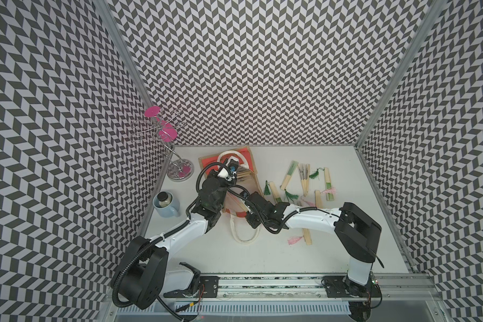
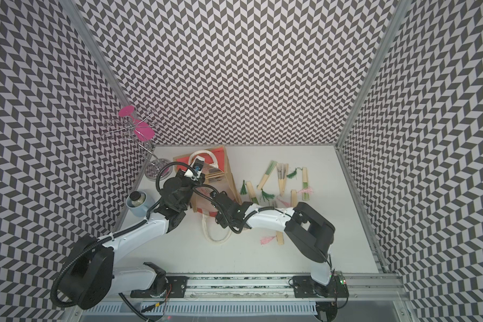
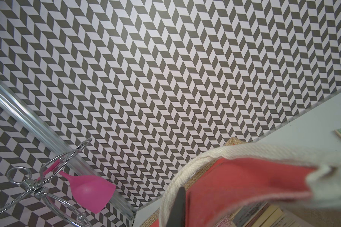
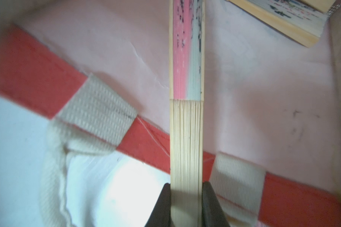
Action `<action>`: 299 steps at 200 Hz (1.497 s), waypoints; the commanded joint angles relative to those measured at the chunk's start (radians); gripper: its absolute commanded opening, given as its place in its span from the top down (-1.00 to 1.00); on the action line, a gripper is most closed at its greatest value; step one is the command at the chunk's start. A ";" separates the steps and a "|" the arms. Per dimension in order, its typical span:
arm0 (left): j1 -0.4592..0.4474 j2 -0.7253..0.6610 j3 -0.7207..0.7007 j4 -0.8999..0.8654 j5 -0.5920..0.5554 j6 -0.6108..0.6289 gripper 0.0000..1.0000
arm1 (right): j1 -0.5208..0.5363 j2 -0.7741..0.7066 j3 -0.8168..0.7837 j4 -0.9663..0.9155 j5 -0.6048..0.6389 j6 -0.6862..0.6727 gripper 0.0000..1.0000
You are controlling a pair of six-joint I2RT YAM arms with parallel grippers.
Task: Take out the folding fans from the tote bags
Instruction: Pick up the folding fan from the canvas bag, then place the folding fan at the center of the board.
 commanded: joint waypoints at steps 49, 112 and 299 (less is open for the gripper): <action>-0.002 0.021 0.041 -0.020 -0.030 -0.013 1.00 | 0.001 -0.306 -0.144 -0.022 0.020 0.046 1.00; 0.019 0.053 0.082 -0.054 -0.084 -0.050 1.00 | 0.001 -0.471 -0.223 -0.119 0.055 0.123 1.00; 0.024 -0.038 0.022 -0.021 0.008 -0.045 1.00 | -0.965 -0.812 -0.426 -0.229 -0.029 0.284 1.00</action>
